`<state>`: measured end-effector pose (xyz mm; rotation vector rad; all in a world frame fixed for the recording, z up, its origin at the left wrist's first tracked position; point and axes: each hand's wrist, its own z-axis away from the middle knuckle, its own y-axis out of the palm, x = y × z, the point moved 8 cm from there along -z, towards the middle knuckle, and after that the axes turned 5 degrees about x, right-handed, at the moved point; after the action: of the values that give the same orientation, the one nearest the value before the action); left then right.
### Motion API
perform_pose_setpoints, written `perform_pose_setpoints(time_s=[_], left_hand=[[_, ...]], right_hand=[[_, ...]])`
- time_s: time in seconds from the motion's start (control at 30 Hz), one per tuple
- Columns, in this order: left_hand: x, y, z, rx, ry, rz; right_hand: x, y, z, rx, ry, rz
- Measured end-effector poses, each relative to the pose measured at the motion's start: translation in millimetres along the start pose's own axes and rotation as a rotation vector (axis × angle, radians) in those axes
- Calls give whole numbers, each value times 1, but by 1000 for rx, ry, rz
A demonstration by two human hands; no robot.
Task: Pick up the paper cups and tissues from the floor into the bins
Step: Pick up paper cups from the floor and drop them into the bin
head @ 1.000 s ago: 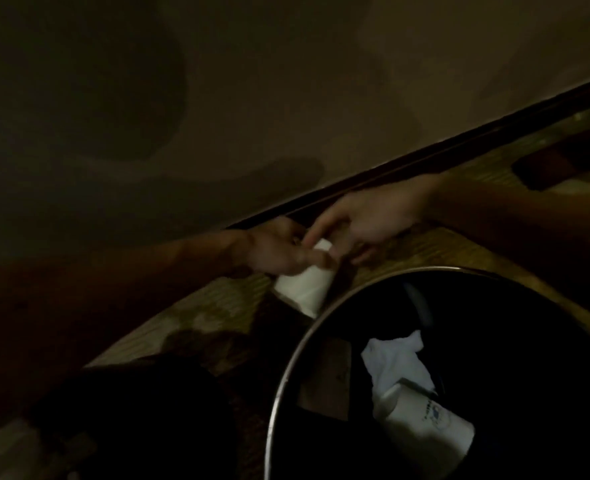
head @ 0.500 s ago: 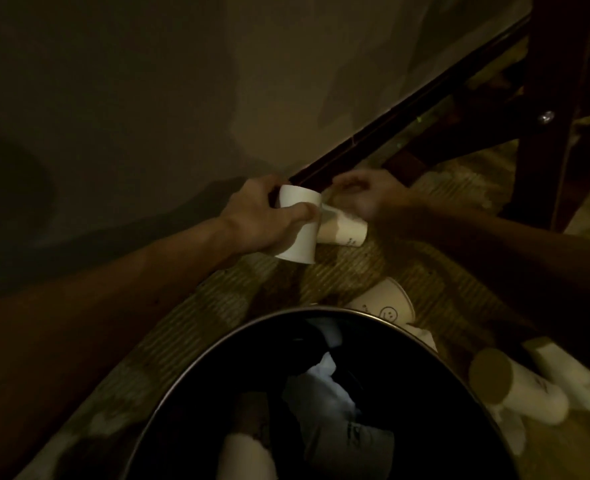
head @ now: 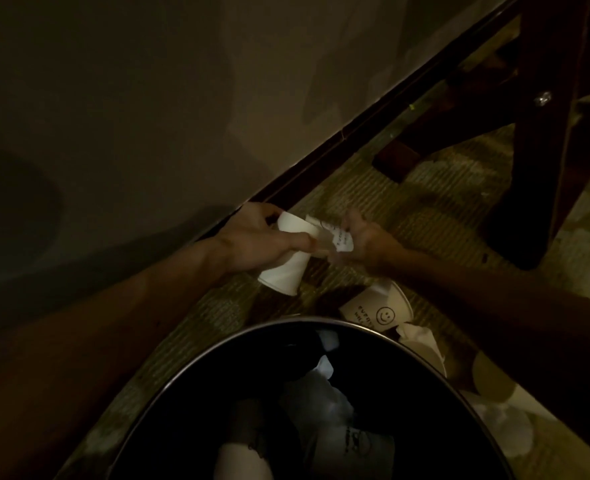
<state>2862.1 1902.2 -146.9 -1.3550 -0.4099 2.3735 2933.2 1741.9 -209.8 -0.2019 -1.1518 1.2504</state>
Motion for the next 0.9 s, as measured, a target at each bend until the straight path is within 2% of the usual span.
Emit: perform_pose_setpoints(time_s=[0.13,0.2,0.27,0.4,0.47,0.57,0.63,0.7,0.77,0.9], left_hand=[[1,1,0,20,-15,85],[-1,1,0,37,-10,127],[-11,-1,-1,47,29,129],[-31,-4,-3,10,101,139],[-38,-6,-4,-23,128,124],[-48,-8,-3,-40,160,126],[-54,-6,-1,-14,177,128],[-57,-5,1,-9,197,141],[-60,-2,4,-21,209,176],[-67,3,17,-13,230,212]], right_hand=[[6,-9,-3,19,-28,-464],[8,-9,-3,123,2,-680],[6,-10,-2,231,17,-775],[-2,-5,11,426,-23,-739],[-13,-6,17,442,4,-720],[-41,-22,27,260,112,-644],[-60,-27,37,164,146,-438],[-70,-16,44,198,158,-271],[-75,-6,50,212,174,-225],[-75,-8,62,125,250,-146]])
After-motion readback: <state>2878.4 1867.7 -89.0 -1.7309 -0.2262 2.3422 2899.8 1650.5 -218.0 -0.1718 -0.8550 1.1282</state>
